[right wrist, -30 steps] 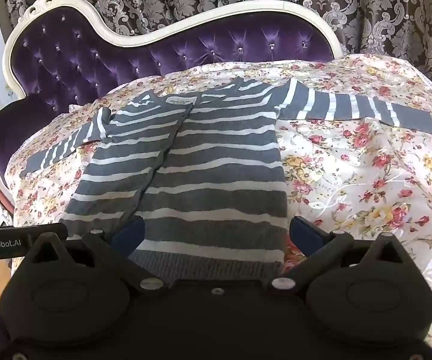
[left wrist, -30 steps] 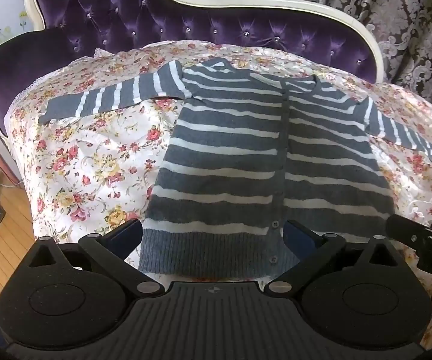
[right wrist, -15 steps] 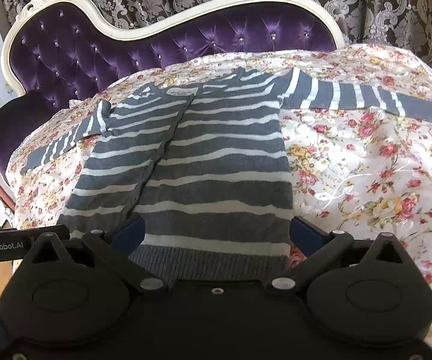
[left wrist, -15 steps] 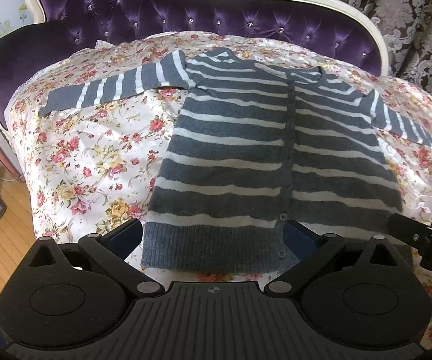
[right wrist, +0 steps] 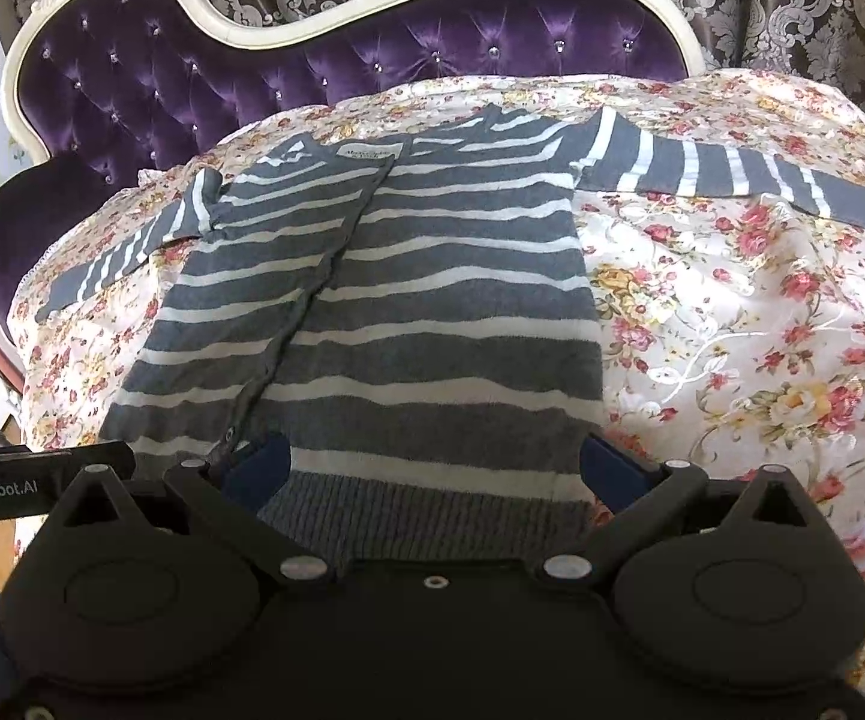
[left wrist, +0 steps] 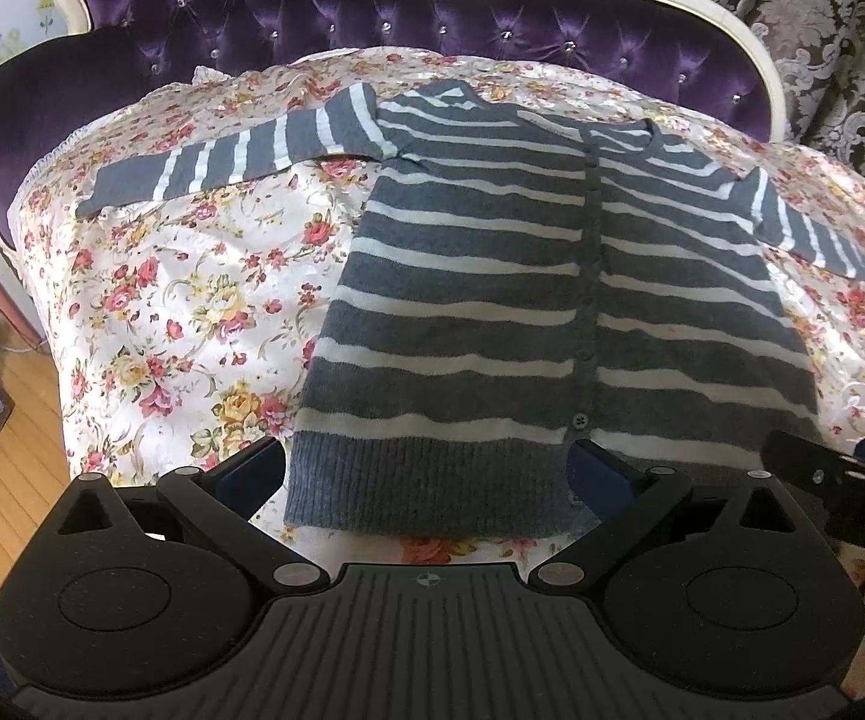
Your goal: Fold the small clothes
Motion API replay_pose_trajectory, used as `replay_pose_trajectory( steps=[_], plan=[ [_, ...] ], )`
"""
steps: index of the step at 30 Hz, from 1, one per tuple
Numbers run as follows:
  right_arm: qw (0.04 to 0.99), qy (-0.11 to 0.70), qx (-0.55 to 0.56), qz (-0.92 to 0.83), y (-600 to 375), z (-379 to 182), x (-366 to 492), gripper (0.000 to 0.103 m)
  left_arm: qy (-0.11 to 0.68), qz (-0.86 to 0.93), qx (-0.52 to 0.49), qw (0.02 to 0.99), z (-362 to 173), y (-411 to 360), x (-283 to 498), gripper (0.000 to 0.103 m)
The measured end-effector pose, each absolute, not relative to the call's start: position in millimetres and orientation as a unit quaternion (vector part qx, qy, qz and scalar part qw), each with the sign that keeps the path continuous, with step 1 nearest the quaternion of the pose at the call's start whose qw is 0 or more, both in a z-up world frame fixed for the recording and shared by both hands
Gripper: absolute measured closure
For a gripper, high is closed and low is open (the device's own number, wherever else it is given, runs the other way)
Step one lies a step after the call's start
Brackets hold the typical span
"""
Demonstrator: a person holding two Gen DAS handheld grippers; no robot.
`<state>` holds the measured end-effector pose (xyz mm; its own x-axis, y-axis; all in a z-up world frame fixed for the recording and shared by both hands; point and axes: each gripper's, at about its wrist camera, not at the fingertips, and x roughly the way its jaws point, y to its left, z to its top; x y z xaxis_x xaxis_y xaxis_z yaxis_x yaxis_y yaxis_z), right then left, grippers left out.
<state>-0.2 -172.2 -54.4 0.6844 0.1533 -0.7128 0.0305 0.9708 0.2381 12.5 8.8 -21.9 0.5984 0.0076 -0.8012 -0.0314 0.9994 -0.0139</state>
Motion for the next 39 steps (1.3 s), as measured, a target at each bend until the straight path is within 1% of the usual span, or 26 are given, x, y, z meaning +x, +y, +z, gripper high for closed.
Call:
replay_pose_trajectory(
  steps=[19, 35, 39],
  plan=[
    [0.903, 0.414, 0.112, 0.038, -169.9, -66.3, 19.0, 0.001, 0.465, -0.004, -0.032, 0.885, -33.9, 13.8, 31.5, 0.002],
    [0.914, 0.385, 0.117, 0.053, -177.5, -55.2, 80.0, 0.001, 0.44, -0.011, -0.058, 0.896, -19.3, 26.5, 85.0, 0.002],
    [0.916, 0.377, 0.123, 0.068, -180.7, -49.4, 99.8, 0.001, 0.435, -0.012, -0.083, 0.896, -16.2, 40.0, 102.0, 0.002]
  ],
)
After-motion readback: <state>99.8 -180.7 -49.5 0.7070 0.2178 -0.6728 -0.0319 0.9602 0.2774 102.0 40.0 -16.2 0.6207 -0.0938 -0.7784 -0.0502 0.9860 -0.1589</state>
